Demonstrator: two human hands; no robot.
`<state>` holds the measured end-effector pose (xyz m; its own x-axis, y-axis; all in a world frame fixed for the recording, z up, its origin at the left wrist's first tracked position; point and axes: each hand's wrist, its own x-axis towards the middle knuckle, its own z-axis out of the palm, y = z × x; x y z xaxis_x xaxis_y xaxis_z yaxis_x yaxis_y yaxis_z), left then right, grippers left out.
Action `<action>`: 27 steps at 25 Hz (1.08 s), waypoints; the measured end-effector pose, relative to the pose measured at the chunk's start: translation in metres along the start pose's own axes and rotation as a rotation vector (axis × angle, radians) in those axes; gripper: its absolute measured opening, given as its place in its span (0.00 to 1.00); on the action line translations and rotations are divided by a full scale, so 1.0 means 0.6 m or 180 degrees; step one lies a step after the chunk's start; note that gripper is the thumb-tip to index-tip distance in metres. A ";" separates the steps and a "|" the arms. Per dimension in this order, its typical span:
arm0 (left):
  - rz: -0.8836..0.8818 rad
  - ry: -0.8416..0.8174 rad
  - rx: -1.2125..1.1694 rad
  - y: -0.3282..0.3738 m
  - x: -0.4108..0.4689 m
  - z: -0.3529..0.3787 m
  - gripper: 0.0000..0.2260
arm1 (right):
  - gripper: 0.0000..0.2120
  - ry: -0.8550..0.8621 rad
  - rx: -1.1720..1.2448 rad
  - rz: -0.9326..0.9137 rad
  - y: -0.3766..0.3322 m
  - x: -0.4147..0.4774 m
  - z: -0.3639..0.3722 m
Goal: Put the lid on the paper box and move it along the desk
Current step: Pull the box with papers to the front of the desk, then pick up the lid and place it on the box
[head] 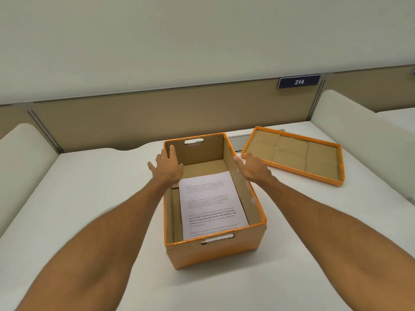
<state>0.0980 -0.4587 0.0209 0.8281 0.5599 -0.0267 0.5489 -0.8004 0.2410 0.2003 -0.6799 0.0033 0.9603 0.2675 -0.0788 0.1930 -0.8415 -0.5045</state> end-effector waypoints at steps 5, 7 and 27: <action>0.0782 0.0178 0.0013 0.111 0.012 -0.003 0.26 | 0.27 0.0558 -0.0955 -0.0285 0.053 -0.020 -0.057; 0.0955 0.0166 -0.0061 0.167 0.015 0.004 0.25 | 0.28 0.0635 -0.1094 -0.0279 0.081 -0.019 -0.081; 0.0148 -0.0714 -0.0708 0.622 0.063 0.309 0.28 | 0.31 0.0433 -0.1736 -0.0255 0.479 0.288 -0.219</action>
<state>0.3553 -0.7760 -0.0697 0.8698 0.4427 -0.2180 0.4920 -0.7437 0.4526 0.4479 -0.9371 -0.0421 0.9488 0.3078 0.0712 0.3075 -0.9514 0.0155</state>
